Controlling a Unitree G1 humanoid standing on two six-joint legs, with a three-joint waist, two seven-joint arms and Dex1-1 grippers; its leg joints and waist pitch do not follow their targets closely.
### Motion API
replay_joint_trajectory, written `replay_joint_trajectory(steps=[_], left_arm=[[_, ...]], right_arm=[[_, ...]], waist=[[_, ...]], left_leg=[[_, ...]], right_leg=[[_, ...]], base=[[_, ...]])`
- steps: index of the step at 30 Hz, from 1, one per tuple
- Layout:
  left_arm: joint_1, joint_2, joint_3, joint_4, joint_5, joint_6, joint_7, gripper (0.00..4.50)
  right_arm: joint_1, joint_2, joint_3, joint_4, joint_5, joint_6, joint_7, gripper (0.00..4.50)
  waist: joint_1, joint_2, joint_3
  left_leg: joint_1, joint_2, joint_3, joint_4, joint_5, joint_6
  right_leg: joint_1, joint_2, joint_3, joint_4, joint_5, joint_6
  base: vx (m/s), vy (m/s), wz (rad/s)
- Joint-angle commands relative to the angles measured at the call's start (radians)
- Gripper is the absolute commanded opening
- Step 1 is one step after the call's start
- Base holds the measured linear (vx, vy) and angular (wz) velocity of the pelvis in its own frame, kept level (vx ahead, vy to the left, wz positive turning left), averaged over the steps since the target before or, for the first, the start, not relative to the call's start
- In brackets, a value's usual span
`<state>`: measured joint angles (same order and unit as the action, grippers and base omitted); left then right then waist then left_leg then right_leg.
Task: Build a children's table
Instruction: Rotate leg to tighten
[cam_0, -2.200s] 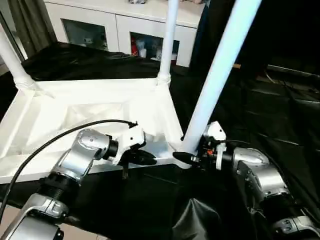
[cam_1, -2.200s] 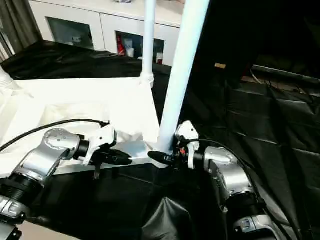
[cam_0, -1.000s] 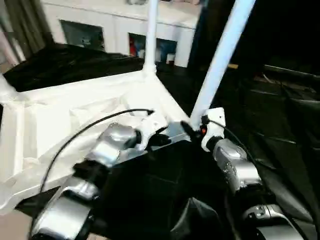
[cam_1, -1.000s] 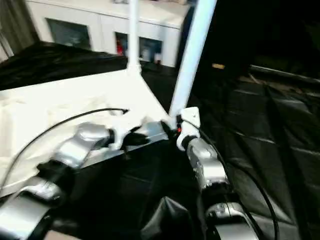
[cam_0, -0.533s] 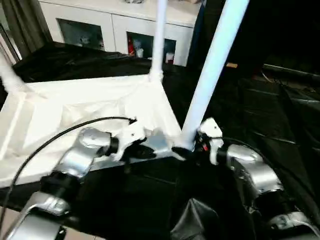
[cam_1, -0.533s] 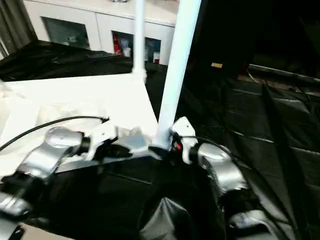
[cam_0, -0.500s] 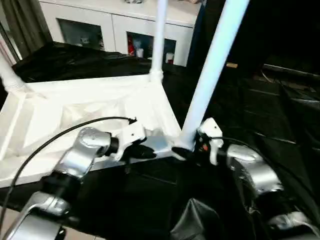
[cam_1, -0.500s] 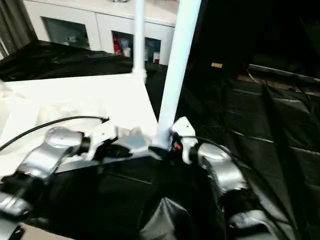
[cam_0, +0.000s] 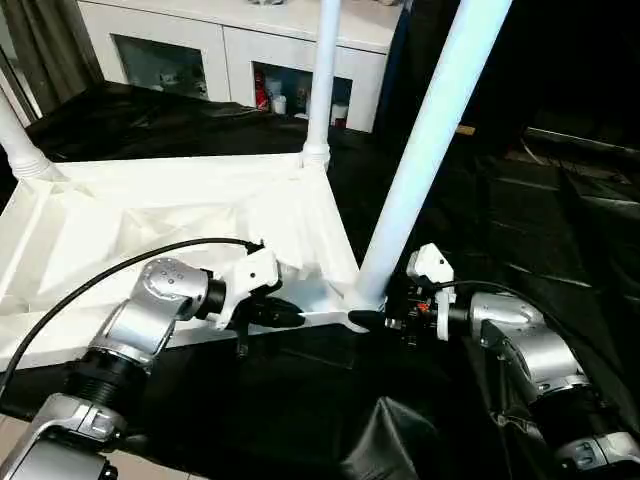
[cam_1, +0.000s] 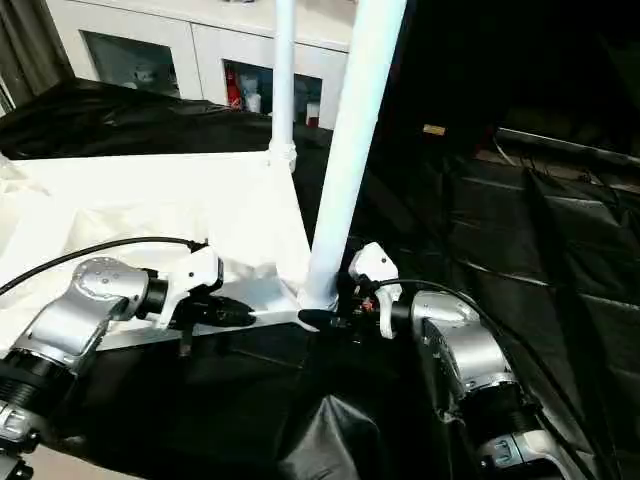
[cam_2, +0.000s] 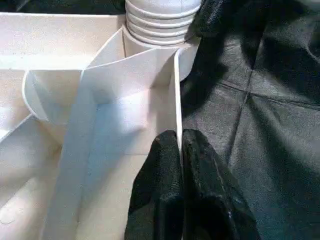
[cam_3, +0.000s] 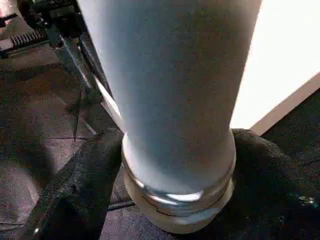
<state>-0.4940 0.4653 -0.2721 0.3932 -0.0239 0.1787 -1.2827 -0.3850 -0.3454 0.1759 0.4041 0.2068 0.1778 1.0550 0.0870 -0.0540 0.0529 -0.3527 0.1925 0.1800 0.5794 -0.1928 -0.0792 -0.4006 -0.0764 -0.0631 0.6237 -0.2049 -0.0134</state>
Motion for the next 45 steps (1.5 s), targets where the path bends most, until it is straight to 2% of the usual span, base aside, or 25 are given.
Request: replay_joint_trajectory(steps=[1,4,5,6,7,11,16,19,20,21,22,23,25,27,28,29,31,35,36,39,40,41,42,44,45], left_arm=[[0.017,-0.014,0.011,-0.028,-0.060,0.001,-0.021,0.00],[0.021,-0.012,0.008,-0.037,-0.060,0.007,-0.027,0.00],[0.021,-0.012,0.008,-0.037,-0.060,0.007,-0.027,0.00],[0.024,-0.012,0.006,-0.040,-0.059,0.009,-0.029,0.00],[0.026,-0.012,0.004,-0.043,-0.058,0.010,-0.030,0.00],[0.011,-0.048,0.004,-0.007,-0.033,0.003,0.038,0.00],[-0.072,-0.170,0.010,0.130,0.046,0.008,0.280,0.00],[-0.118,-0.234,0.010,0.192,0.075,0.025,0.388,0.00],[-0.141,-0.264,0.013,0.219,0.082,0.041,0.437,0.00],[-0.147,-0.272,0.014,0.227,0.085,0.045,0.450,0.00],[-0.180,-0.315,0.014,0.267,0.099,0.063,0.521,0.00],[-0.192,-0.330,0.009,0.283,0.106,0.066,0.541,0.00],[-0.207,-0.349,-0.002,0.304,0.122,0.068,0.557,0.00],[-0.216,-0.359,-0.003,0.325,0.139,0.060,0.556,0.00],[-0.216,-0.359,-0.003,0.325,0.139,0.060,0.556,0.00],[-0.214,-0.357,-0.002,0.323,0.140,0.060,0.546,0.00],[-0.203,-0.342,-0.005,0.315,0.138,0.055,0.515,0.00],[-0.190,-0.314,-0.009,0.307,0.130,0.048,0.468,0.00],[-0.182,-0.298,-0.010,0.298,0.126,0.038,0.444,0.00],[-0.149,-0.235,-0.022,0.253,0.113,0.022,0.343,0.00],[-0.140,-0.220,-0.024,0.239,0.105,0.017,0.312,0.00],[-0.128,-0.200,-0.031,0.219,0.099,0.015,0.273,0.00],[-0.113,-0.177,-0.039,0.194,0.088,0.000,0.222,0.00],[-0.085,-0.127,-0.044,0.134,0.055,-0.003,0.124,0.00],[-0.074,-0.108,-0.043,0.108,0.037,-0.001,0.086,0.00]], right_arm=[[0.014,0.001,0.001,-0.023,0.016,0.012,0.013,3.18],[0.020,0.002,0.004,-0.029,0.019,0.017,0.019,2.90],[0.020,0.002,0.004,-0.029,0.019,0.017,0.019,2.87],[0.023,0.003,0.006,-0.028,0.018,0.015,0.018,2.85],[0.026,0.004,0.006,-0.027,0.016,0.014,0.016,2.83],[0.025,0.038,-0.026,0.022,-0.008,0.001,-0.095,2.80],[-0.001,0.138,-0.095,0.127,-0.043,0.004,-0.377,2.78],[-0.023,0.199,-0.138,0.164,-0.039,0.020,-0.530,2.77],[-0.033,0.227,-0.150,0.176,-0.046,0.025,-0.595,2.77],[-0.035,0.234,-0.151,0.180,-0.048,0.026,-0.610,2.77],[-0.050,0.274,-0.153,0.198,-0.064,0.029,-0.688,2.77],[-0.057,0.290,-0.145,0.206,-0.078,0.025,-0.718,2.77],[-0.069,0.308,-0.109,0.215,-0.113,-0.004,-0.723,2.77],[-0.073,0.318,-0.090,0.215,-0.130,-0.045,-0.695,2.77],[-0.073,0.318,-0.090,0.215,-0.130,-0.045,-0.695,2.77],[-0.072,0.319,-0.100,0.208,-0.113,-0.050,-0.677,3.32],[-0.069,0.307,-0.104,0.192,-0.094,-0.056,-0.633,3.46],[-0.069,0.276,-0.101,0.172,-0.077,-0.052,-0.572,3.91],[-0.068,0.255,-0.097,0.164,-0.077,-0.051,-0.541,3.93],[-0.063,0.169,-0.086,0.148,-0.074,-0.044,-0.418,3.93],[-0.060,0.150,-0.080,0.142,-0.073,-0.047,-0.384,3.93],[-0.054,0.132,-0.076,0.129,-0.068,-0.040,-0.343,3.93],[-0.046,0.112,-0.069,0.111,-0.064,-0.040,-0.301,3.93],[-0.027,0.070,-0.052,0.067,-0.050,-0.044,-0.208,3.93],[-0.022,0.058,-0.050,0.055,-0.047,-0.044,-0.186,3.93]], waist=[[0.004,-0.007,-0.059],[0.004,-0.007,-0.058],[0.004,-0.008,-0.060],[0.004,-0.003,-0.060],[0.003,-0.005,-0.060],[0.003,-0.004,-0.060],[0.000,-0.005,-0.054],[0.000,-0.004,-0.052],[0.003,0.002,-0.056],[0.001,-0.001,-0.056],[0.001,0.001,-0.056],[0.004,0.001,-0.057],[0.005,0.001,-0.059],[0.008,0.000,-0.061],[0.008,0.000,-0.061],[0.009,-0.001,-0.062],[0.009,-0.001,-0.061],[0.004,-0.003,-0.058],[0.002,-0.001,-0.056],[0.002,-0.004,-0.057],[0.000,-0.002,-0.056],[0.003,-0.003,-0.058],[0.005,-0.004,-0.061],[0.006,-0.005,-0.062],[0.004,-0.004,-0.063]], left_leg=[[0.000,0.040,-0.008,-0.060,-0.099,0.069],[0.001,0.041,-0.008,-0.061,-0.106,0.066],[0.001,0.040,-0.008,-0.060,-0.103,0.067],[0.001,0.040,-0.008,-0.060,-0.101,0.067],[0.001,0.040,-0.008,-0.060,-0.097,0.067],[0.002,0.039,-0.008,-0.060,-0.102,0.059],[0.008,0.037,-0.009,-0.064,-0.176,0.011],[0.008,0.036,-0.009,-0.066,-0.187,0.008],[0.012,0.038,-0.012,-0.066,-0.192,-0.002],[0.010,0.036,-0.011,-0.066,-0.188,-0.004],[0.007,0.036,-0.012,-0.067,-0.182,-0.005],[0.012,0.037,-0.010,-0.065,-0.184,-0.007],[0.008,0.035,-0.011,-0.065,-0.175,-0.003],[0.002,0.034,-0.011,-0.063,-0.150,0.020],[0.002,0.034,-0.011,-0.063,-0.150,0.020],[0.002,0.034,-0.010,-0.063,-0.143,0.026],[0.001,0.034,-0.010,-0.063,-0.144,0.034],[-0.003,0.036,-0.014,-0.067,-0.176,0.034],[-0.002,0.036,-0.014,-0.068,-0.184,0.033],[-0.005,0.038,-0.015,-0.067,-0.179,0.041],[-0.007,0.037,-0.014,-0.066,-0.176,0.045],[-0.004,0.037,-0.012,-0.064,-0.164,0.049],[-0.006,0.038,-0.014,-0.062,-0.133,0.055],[-0.006,0.041,-0.013,-0.061,-0.105,0.069],[-0.006,0.041,-0.011,-0.059,-0.088,0.077]], right_leg=[[0.053,-0.071,0.051,-0.068,-0.119,-0.221],[0.053,-0.071,0.050,-0.068,-0.121,-0.221],[0.053,-0.071,0.050,-0.067,-0.116,-0.221],[0.053,-0.071,0.051,-0.067,-0.111,-0.222],[0.054,-0.069,0.050,-0.066,-0.102,-0.225],[0.053,-0.069,0.050,-0.067,-0.099,-0.229],[0.045,-0.073,0.052,-0.086,-0.267,-0.187],[0.041,-0.073,0.054,-0.092,-0.304,-0.164],[0.042,-0.076,0.053,-0.091,-0.312,-0.159],[0.041,-0.073,0.053,-0.092,-0.303,-0.158],[0.042,-0.073,0.054,-0.090,-0.288,-0.159],[0.039,-0.073,0.053,-0.091,-0.276,-0.160],[0.045,-0.074,0.053,-0.088,-0.254,-0.163],[0.050,-0.073,0.052,-0.085,-0.207,-0.160],[0.050,-0.073,0.052,-0.085,-0.207,-0.160],[0.050,-0.073,0.052,-0.083,-0.188,-0.165],[0.052,-0.073,0.051,-0.083,-0.185,-0.169],[0.054,-0.075,0.049,-0.090,-0.253,-0.156],[0.051,-0.075,0.050,-0.092,-0.263,-0.155],[0.056,-0.076,0.048,-0.092,-0.267,-0.152],[0.053,-0.076,0.050,-0.091,-0.265,-0.154],[0.052,-0.075,0.051,-0.091,-0.252,-0.155],[0.057,-0.076,0.051,-0.083,-0.200,-0.167],[0.055,-0.073,0.050,-0.076,-0.141,-0.186],[0.055,-0.072,0.050,-0.069,-0.097,-0.206]], base=[[0.000,0.000,0.00],[0.000,0.000,0.00],[0.000,0.000,0.00],[0.000,0.000,0.00],[0.000,0.000,0.00],[0.000,0.000,0.00],[0.000,0.000,0.00],[0.000,0.000,0.00],[0.000,0.000,0.00],[0.000,0.000,0.00],[0.000,0.000,0.00],[0.000,0.000,0.00],[0.000,0.000,0.00],[0.000,0.000,0.00],[0.000,0.000,0.00],[0.000,0.000,0.00],[0.000,0.000,0.00],[0.000,0.000,0.00],[0.000,0.000,0.00],[0.000,0.000,0.00],[0.000,0.000,0.00],[0.000,0.000,0.00],[0.000,0.000,0.00],[0.000,0.000,0.00],[0.000,0.000,0.00]])
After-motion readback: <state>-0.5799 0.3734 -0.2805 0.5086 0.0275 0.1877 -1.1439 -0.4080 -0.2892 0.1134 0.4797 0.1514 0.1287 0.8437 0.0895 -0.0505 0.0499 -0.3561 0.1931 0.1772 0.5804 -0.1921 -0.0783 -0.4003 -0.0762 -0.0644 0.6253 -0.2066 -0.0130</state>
